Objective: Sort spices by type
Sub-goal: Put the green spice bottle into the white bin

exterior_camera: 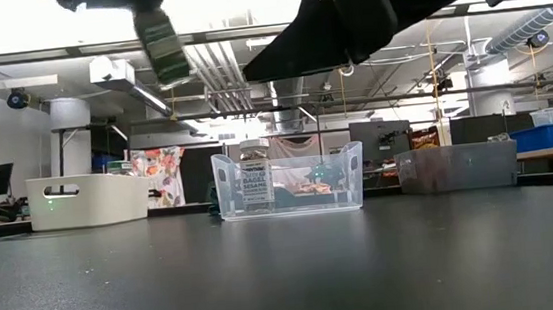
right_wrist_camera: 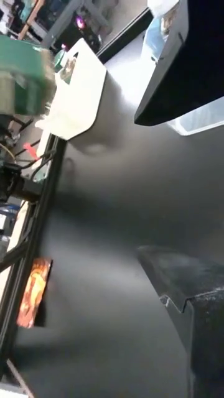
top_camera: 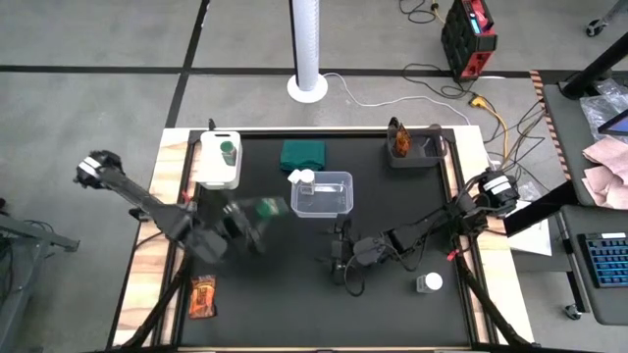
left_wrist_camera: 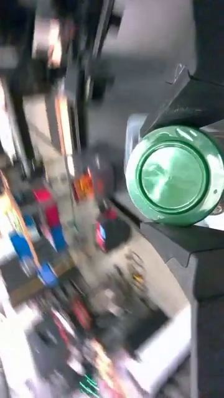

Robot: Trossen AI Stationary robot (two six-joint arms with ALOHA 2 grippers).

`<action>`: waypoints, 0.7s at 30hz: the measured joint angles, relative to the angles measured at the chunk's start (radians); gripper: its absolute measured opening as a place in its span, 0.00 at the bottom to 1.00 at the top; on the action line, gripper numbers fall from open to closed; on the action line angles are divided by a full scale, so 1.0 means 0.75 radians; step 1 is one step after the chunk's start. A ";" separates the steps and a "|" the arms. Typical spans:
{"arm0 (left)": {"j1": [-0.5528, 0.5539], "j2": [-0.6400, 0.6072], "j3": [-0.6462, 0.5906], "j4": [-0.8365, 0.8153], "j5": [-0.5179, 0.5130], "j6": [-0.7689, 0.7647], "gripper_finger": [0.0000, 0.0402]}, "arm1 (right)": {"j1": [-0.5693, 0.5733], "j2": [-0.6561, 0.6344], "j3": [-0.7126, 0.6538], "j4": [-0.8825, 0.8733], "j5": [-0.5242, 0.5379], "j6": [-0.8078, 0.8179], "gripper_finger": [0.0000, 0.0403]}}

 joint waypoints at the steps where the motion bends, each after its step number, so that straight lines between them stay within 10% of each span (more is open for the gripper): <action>1: 0.016 -0.042 0.000 -0.094 -0.062 -0.100 0.47 | -0.002 0.000 0.000 -0.001 0.002 0.005 0.79; 5: 0.101 -0.170 0.000 -0.481 -0.325 -0.579 0.47 | -0.005 0.000 0.000 0.001 0.000 0.017 0.77; 9: 0.237 -0.218 0.000 -0.656 -0.226 -0.753 0.47 | -0.008 0.000 0.000 0.004 0.000 0.020 0.76; 21: 0.650 -0.337 0.150 -1.136 0.456 -0.191 0.49 | -0.008 0.000 0.000 -0.021 -0.006 0.048 0.75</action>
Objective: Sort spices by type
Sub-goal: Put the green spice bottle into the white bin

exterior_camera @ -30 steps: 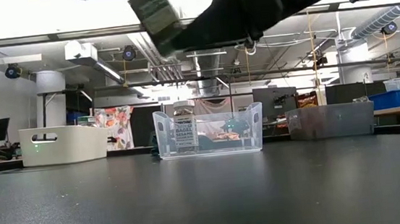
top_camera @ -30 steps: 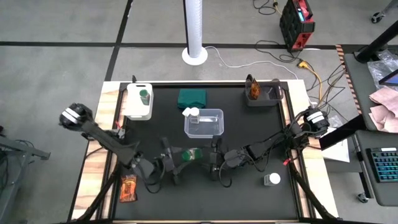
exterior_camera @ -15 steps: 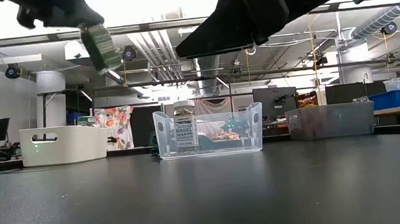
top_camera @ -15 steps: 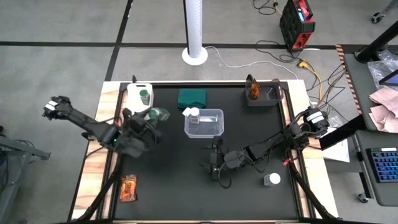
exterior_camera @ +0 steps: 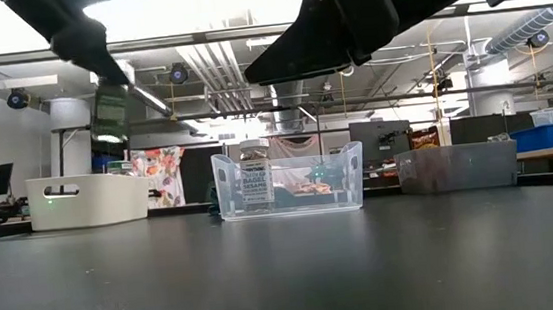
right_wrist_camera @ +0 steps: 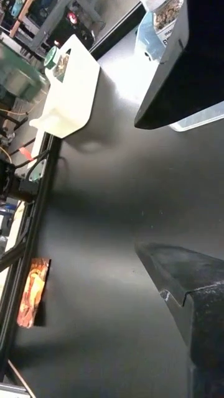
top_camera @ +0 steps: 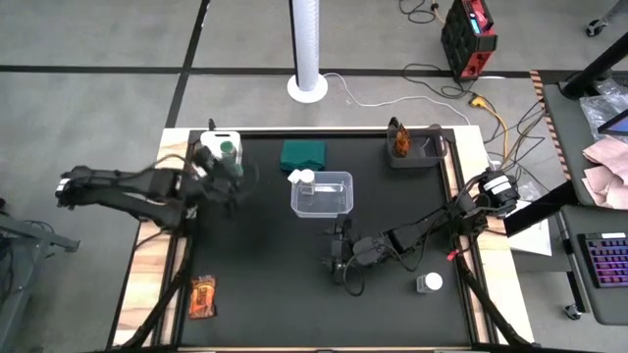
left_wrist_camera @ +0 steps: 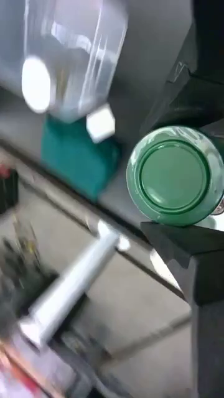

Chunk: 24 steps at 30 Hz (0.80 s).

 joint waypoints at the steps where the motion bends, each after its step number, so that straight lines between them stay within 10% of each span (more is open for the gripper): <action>1: 0.030 -0.017 0.027 -0.053 -0.035 -0.034 0.48 | 0.000 0.000 0.000 0.000 0.000 0.000 0.75; 24: 0.193 -0.282 -0.072 -0.147 -0.217 -0.292 0.48 | -0.003 0.001 0.000 0.022 0.000 -0.017 0.74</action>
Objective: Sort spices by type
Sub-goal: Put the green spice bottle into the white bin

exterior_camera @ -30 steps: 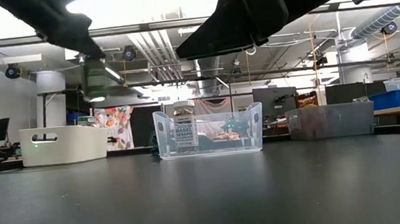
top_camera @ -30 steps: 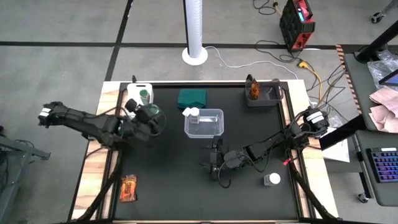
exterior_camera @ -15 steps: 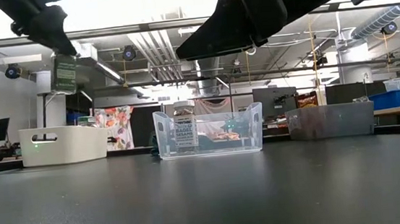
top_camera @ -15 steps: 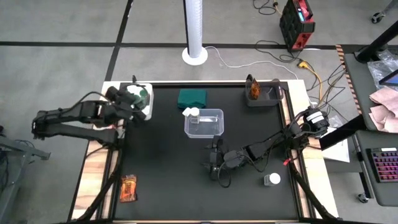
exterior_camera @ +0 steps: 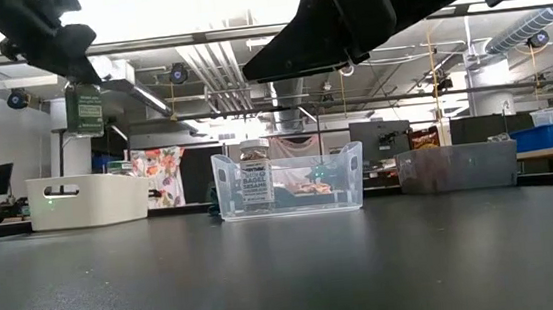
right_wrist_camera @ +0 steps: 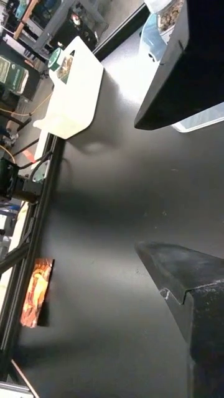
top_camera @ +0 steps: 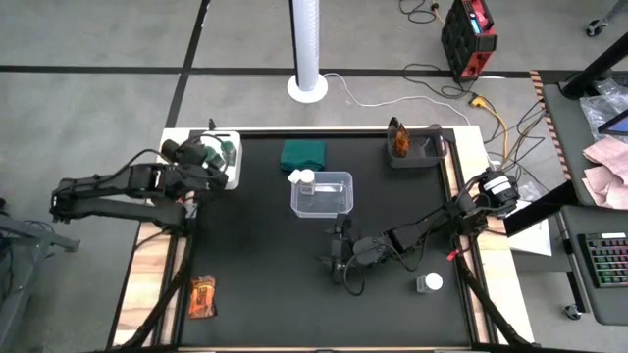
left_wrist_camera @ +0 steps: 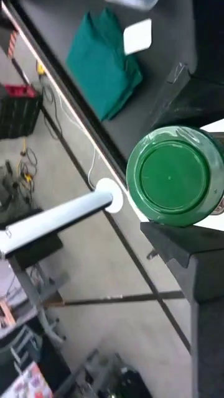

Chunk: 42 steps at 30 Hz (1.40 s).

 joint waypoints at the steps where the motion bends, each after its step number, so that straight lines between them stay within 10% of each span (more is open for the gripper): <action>1: 0.009 0.008 0.000 -0.001 -0.005 -0.005 0.48 | 0.000 0.000 0.000 0.000 0.000 0.000 0.74; 19: 0.153 0.191 -0.164 0.051 -0.058 -0.515 0.48 | 0.000 0.001 0.000 0.010 0.000 -0.003 0.73; 42: 0.437 0.294 -0.343 0.419 0.115 -0.438 0.48 | 0.003 0.001 0.000 0.009 0.000 -0.002 0.70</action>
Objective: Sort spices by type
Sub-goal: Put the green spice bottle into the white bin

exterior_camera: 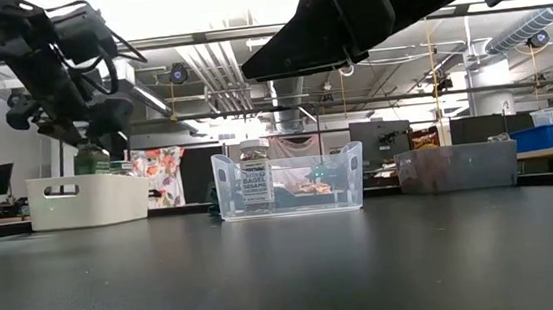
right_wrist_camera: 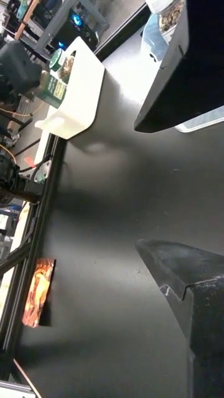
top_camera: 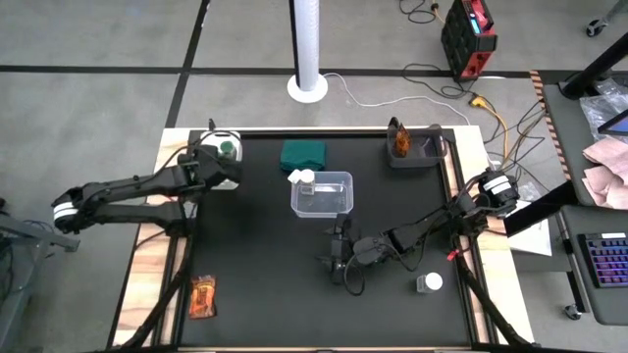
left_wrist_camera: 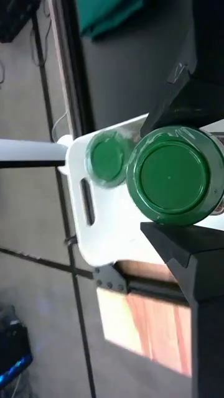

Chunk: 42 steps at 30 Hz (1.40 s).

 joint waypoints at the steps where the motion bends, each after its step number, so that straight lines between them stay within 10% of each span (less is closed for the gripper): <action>1: 0.000 0.011 0.000 0.010 0.013 -0.002 0.48 | 0.000 0.000 0.000 0.000 0.000 0.000 0.70; 42: -0.001 0.336 0.000 0.069 0.027 -0.211 0.56 | 0.000 0.001 -0.001 -0.001 0.000 0.019 0.76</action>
